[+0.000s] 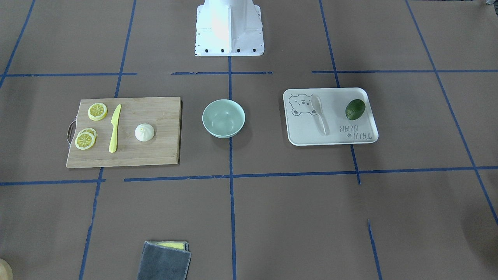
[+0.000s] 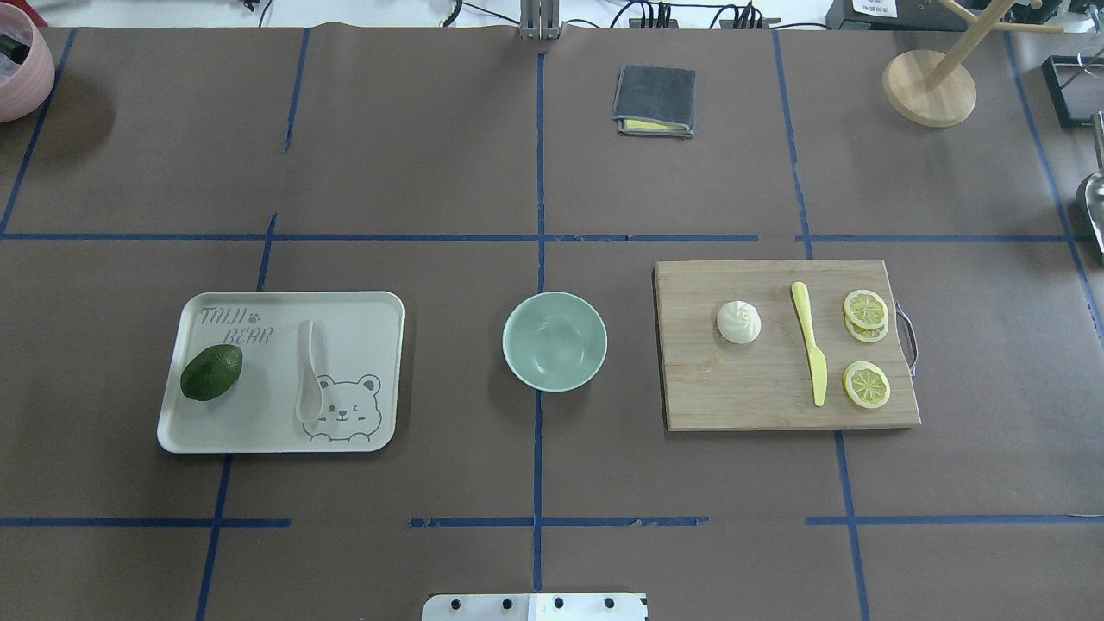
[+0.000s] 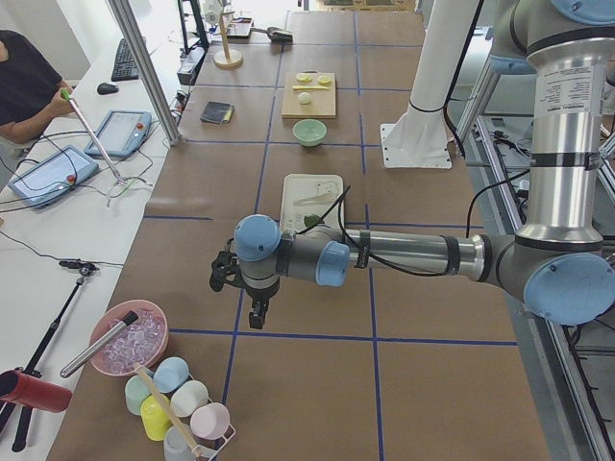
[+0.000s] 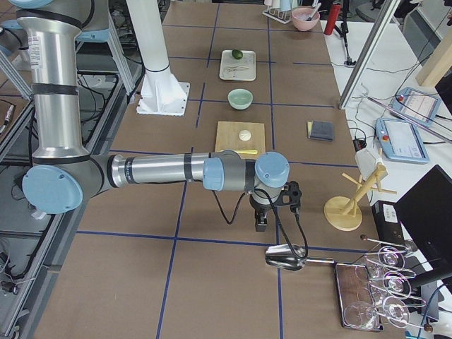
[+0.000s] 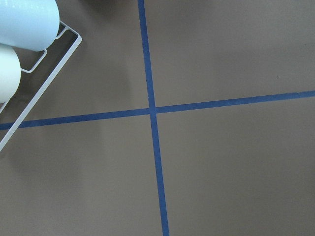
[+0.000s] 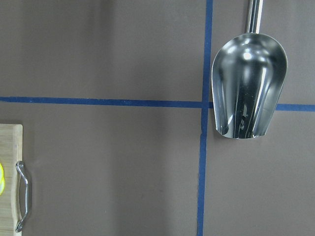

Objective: Put spoon and bun in bowl

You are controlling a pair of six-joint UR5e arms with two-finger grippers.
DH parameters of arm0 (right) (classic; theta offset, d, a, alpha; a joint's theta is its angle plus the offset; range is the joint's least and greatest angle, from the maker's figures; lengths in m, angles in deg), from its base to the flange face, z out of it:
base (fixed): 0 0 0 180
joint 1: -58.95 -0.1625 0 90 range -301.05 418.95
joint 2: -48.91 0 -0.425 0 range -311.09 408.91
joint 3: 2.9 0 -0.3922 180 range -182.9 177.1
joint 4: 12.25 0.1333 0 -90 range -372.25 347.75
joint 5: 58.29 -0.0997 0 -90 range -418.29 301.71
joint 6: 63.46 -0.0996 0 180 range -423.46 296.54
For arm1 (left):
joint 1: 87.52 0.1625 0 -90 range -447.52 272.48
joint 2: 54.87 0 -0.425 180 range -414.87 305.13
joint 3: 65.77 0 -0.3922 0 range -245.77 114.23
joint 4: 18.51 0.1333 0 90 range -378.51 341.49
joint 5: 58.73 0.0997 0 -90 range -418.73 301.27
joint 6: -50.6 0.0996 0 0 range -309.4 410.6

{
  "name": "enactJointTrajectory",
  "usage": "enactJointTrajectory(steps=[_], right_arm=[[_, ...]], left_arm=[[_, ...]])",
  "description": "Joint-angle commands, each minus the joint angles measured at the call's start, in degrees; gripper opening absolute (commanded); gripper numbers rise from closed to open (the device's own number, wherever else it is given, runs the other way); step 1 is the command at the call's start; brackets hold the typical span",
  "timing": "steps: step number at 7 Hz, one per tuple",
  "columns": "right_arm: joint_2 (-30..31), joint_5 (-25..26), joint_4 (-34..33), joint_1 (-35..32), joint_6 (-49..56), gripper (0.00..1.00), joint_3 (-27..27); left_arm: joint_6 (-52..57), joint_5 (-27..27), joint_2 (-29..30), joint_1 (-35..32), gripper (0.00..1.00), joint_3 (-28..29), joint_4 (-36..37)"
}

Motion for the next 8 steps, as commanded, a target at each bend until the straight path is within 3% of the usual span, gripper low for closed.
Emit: enactJointTrajectory(steps=[1,4,5,8], right_arm=[[1.1,0.0,0.0,-0.1,0.1,1.0,-1.1],[0.4,0.2,0.2,-0.1,-0.1,1.0,-3.2],[0.4,0.2,0.2,0.0,-0.1,1.0,-4.9],[-1.4,0.0,0.7,0.2,-0.1,1.0,-5.8]], left_arm=[[0.0,0.0,0.2,0.0,1.0,-0.3,-0.3],[-5.0,0.3,6.6,2.3,1.0,-6.1,-0.6],[-11.9,3.6,7.0,6.5,1.0,-9.7,-0.6],[-33.9,5.4,10.1,21.4,1.0,-15.6,-1.5]])
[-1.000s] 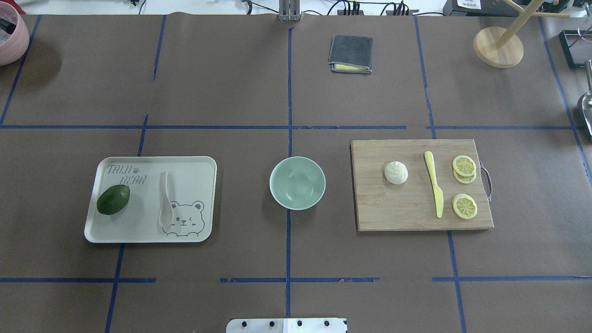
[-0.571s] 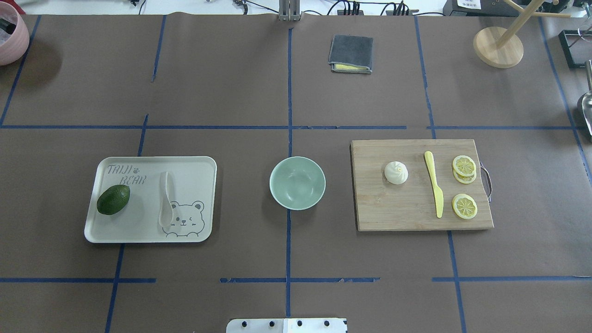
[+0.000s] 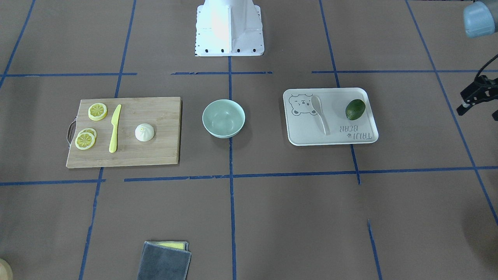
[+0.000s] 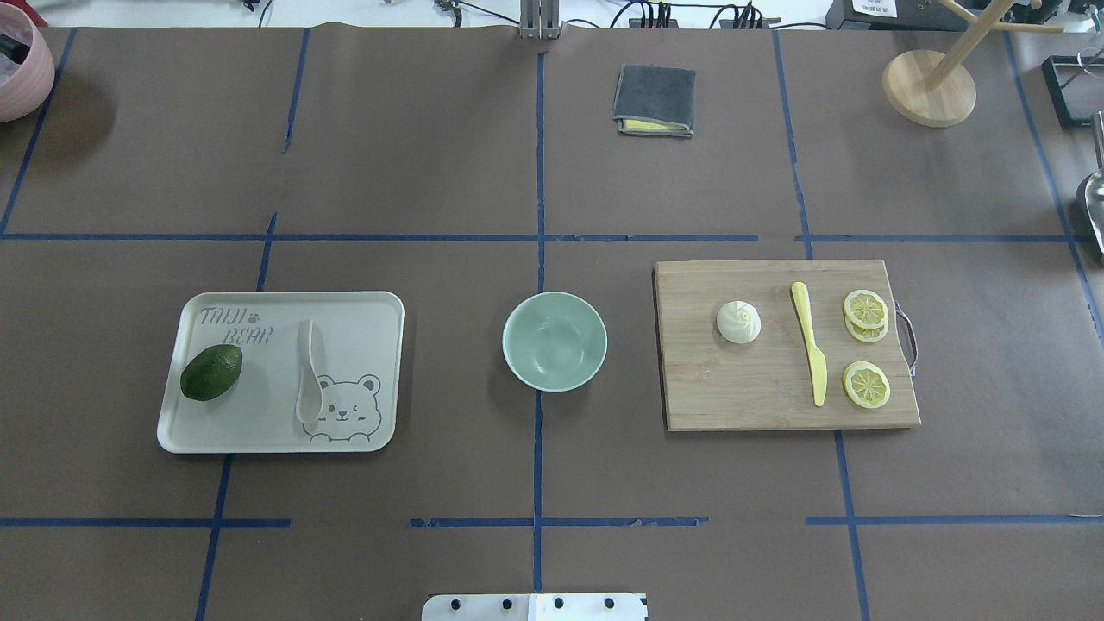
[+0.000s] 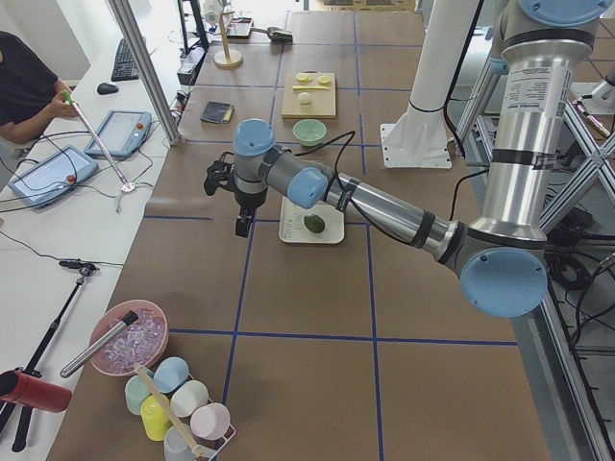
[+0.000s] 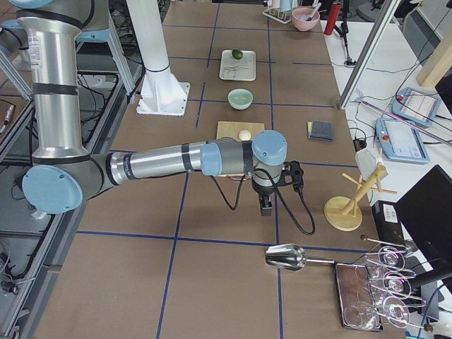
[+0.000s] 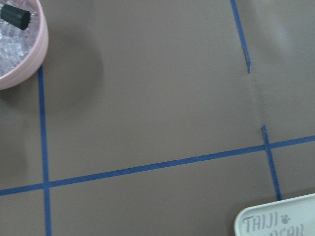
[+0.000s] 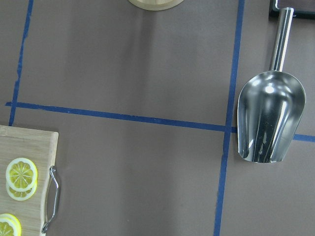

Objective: Put spoon and bun in bowl

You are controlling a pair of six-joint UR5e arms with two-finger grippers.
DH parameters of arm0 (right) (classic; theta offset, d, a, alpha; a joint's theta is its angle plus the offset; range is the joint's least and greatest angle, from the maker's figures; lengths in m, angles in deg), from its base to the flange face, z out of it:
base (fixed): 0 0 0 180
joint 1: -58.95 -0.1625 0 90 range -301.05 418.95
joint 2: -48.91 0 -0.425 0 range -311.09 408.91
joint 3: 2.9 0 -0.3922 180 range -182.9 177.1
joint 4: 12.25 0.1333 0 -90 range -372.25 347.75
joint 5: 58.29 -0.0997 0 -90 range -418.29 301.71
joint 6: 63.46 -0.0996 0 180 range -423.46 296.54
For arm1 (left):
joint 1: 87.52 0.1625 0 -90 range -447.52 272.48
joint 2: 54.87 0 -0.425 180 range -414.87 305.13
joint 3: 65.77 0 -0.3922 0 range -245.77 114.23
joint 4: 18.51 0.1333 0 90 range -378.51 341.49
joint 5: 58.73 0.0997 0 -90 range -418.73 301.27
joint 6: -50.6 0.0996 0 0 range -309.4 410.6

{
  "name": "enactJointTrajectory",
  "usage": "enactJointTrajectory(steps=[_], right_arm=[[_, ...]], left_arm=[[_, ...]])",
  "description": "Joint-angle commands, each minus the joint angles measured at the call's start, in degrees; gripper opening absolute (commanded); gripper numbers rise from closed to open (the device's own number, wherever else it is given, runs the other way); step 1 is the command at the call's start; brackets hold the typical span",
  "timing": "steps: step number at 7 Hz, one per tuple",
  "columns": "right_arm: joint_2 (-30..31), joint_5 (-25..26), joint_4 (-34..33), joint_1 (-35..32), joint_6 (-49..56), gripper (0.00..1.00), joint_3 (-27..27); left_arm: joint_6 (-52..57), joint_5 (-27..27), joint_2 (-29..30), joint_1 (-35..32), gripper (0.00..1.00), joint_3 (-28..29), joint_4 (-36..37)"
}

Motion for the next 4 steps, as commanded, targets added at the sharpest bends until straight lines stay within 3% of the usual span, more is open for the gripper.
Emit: enactJointTrajectory(steps=[1,2,3,4], right_arm=[[-0.3,-0.5,0.4,0.1,-0.1,1.0,-1.4],[-0.4,-1.1,0.4,0.2,-0.1,1.0,-1.5],[-0.4,-2.6,0.4,0.2,-0.2,1.0,-1.5],[-0.4,-2.9,0.4,0.2,-0.2,1.0,-1.9]], left_arm=[[-20.0,7.5,3.2,12.7,0.98,-2.0,-4.7],[-30.4,10.1,3.4,19.0,0.96,-1.0,-10.3],[-37.3,17.3,5.3,25.9,0.96,-0.5,-11.5],[-41.1,21.2,7.2,30.0,0.96,1.8,-11.4]])
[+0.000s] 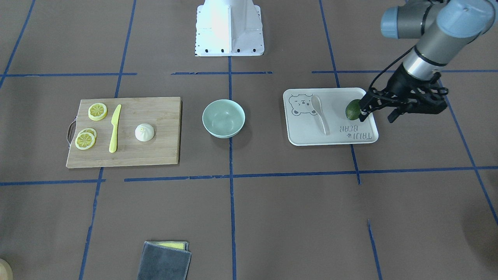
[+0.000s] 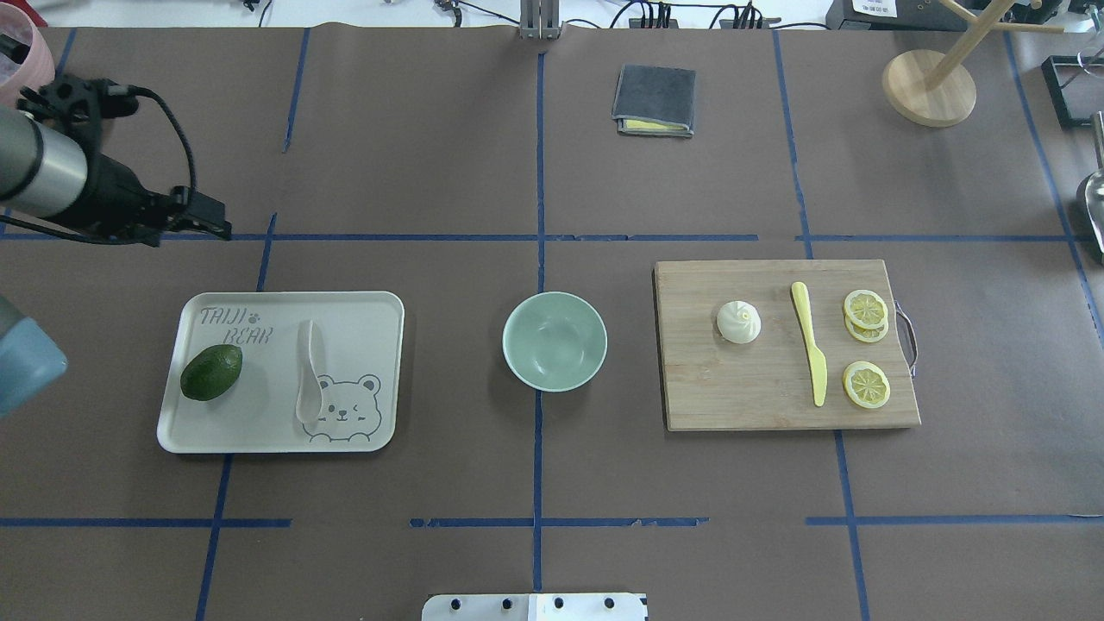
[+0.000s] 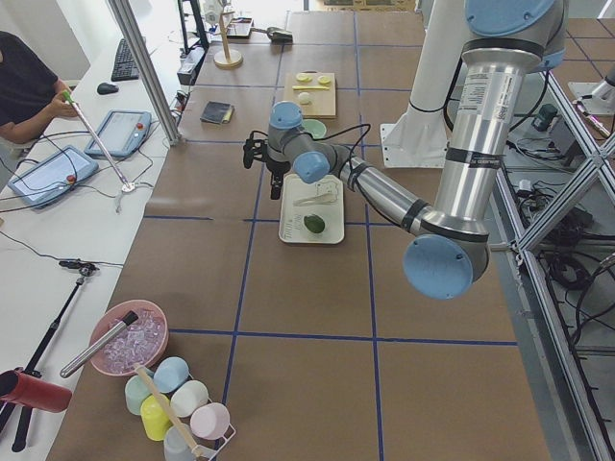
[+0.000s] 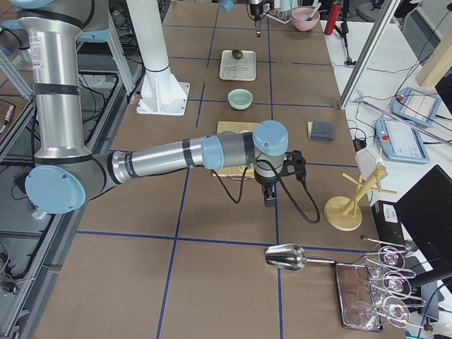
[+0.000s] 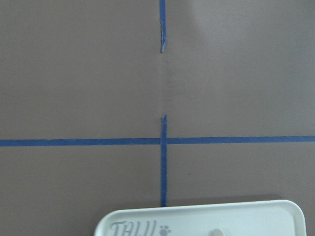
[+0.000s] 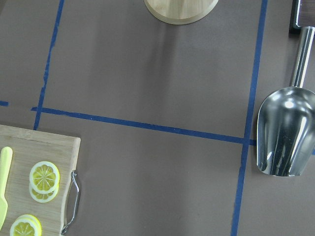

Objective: Put spoon and bun in bowl

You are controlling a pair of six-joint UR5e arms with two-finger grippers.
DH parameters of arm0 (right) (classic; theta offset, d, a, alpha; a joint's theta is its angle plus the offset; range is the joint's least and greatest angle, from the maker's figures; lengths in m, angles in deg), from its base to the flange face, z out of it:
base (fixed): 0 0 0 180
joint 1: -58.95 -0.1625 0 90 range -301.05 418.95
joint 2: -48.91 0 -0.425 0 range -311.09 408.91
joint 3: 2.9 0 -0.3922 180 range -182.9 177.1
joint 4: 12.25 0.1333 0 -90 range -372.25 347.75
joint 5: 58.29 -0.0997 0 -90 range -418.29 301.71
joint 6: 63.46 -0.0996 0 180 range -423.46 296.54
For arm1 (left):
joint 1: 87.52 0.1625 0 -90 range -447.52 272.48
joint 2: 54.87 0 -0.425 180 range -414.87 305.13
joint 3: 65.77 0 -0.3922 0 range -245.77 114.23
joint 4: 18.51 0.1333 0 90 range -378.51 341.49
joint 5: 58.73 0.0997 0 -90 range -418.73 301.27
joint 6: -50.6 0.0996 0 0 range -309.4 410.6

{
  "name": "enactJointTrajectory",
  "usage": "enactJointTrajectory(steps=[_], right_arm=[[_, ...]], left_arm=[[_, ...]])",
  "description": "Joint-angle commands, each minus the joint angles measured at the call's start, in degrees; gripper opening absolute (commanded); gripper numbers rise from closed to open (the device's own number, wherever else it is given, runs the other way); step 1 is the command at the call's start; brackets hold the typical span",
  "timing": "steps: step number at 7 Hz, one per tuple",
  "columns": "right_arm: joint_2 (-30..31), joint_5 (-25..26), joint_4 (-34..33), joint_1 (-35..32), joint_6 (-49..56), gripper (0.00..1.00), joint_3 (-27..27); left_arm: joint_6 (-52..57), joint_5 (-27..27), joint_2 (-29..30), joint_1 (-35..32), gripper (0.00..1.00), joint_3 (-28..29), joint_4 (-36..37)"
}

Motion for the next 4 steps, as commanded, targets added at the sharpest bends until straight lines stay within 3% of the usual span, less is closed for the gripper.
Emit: enactJointTrajectory(steps=[1,2,4], right_arm=[[-0.1,-0.8,0.1,0.6,-3.5,1.0,-1.4],[-0.3,-0.7,0.1,2.2,-7.6,1.0,-3.4],[-0.3,-0.6,0.1,3.8,-11.4,1.0,-5.3]], left_arm=[[-9.6,8.1,3.9,8.7,0.96,4.3,-1.1],[-11.8,11.3,4.3,11.5,0.94,5.6,-1.1],[-12.5,12.3,4.2,13.1,0.9,6.9,-1.1]])
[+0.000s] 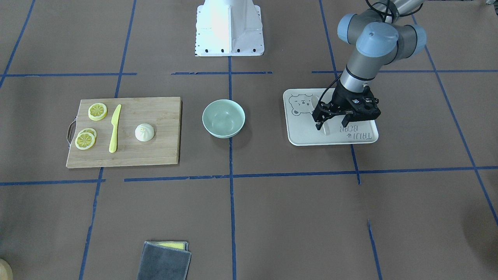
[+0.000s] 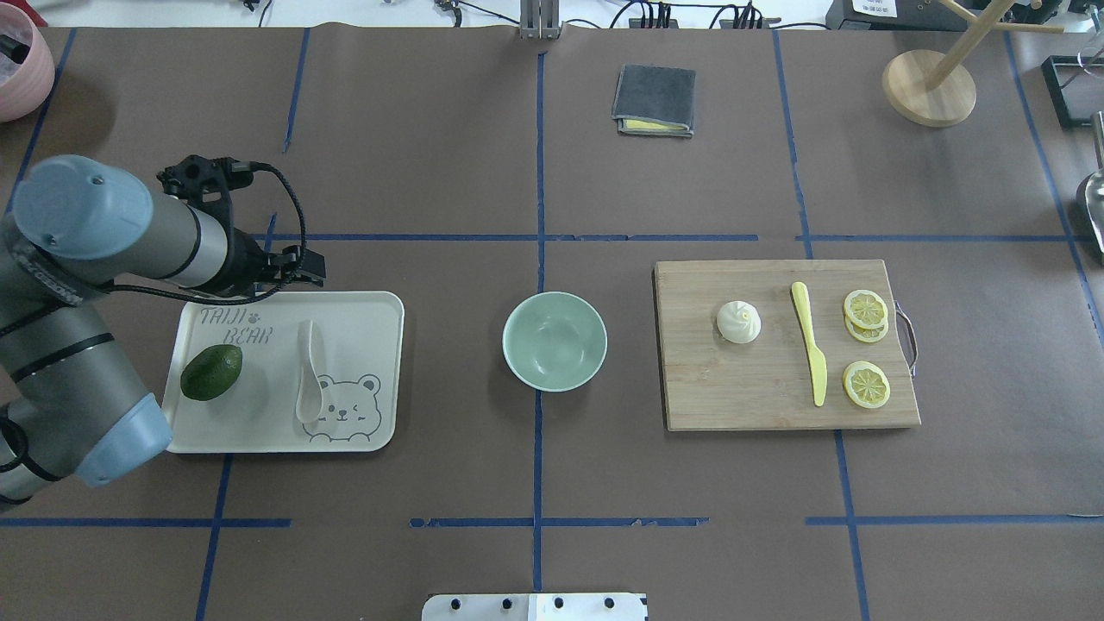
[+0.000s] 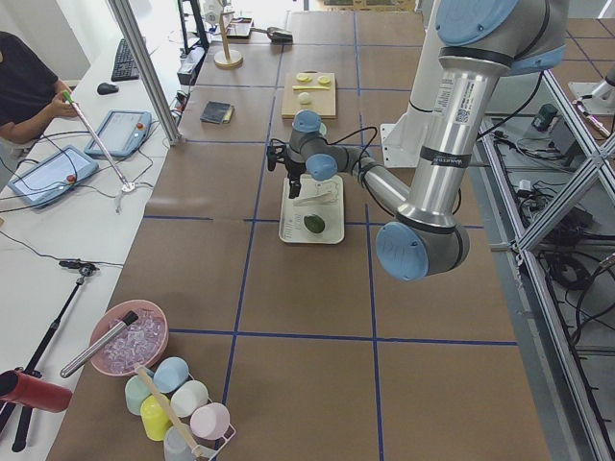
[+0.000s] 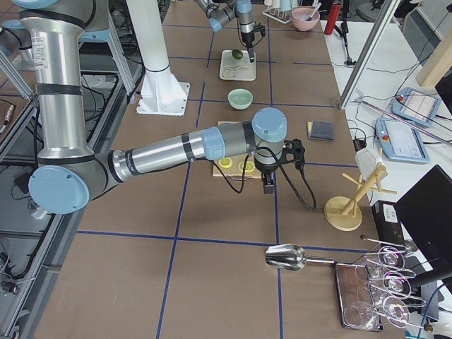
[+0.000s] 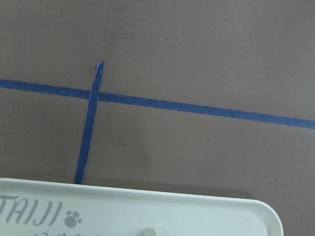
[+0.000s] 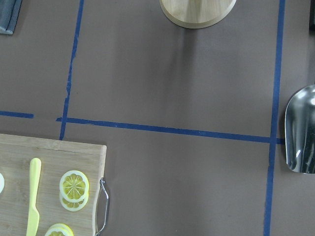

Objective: Put spoon and bun in bowl

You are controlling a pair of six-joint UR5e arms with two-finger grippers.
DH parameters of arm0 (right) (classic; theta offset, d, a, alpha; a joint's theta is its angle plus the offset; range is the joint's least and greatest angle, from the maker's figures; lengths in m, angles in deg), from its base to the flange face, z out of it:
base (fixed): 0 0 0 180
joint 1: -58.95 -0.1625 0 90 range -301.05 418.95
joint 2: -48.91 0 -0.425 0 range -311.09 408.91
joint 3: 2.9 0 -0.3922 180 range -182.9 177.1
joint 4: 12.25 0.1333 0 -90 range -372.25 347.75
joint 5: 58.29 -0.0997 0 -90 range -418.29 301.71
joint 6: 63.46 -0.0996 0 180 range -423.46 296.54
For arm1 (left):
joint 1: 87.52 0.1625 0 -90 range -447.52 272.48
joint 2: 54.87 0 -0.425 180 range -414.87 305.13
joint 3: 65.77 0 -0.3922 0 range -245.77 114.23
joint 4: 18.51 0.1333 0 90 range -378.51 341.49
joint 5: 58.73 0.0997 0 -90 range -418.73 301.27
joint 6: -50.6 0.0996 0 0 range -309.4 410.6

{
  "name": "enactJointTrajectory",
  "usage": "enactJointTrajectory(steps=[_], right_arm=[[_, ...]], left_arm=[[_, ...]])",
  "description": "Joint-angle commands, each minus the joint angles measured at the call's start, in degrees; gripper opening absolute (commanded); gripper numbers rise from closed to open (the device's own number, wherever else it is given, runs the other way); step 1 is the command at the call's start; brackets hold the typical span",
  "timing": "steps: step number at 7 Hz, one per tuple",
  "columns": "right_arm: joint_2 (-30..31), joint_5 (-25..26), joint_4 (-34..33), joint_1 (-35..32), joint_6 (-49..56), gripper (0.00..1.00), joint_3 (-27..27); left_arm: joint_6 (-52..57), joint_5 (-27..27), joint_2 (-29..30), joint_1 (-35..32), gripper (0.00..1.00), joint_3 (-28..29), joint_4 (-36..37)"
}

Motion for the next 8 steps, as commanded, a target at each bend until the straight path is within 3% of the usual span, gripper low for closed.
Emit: enactJointTrajectory(steps=[1,5,8], right_arm=[[-0.6,0.1,0.0,1.5,-3.3,1.0,-1.5],[-1.4,0.0,0.0,2.3,-5.0,1.0,-2.2],[-1.4,-0.1,0.0,2.3,-5.1,1.0,-2.6]], left_arm=[[-0.9,0.9,0.1,2.0,0.89,1.5,0.1],[-4.4,1.0,-0.6,5.1,0.75,1.4,0.3],[-4.4,1.0,-0.6,5.1,0.52,1.0,2.3]])
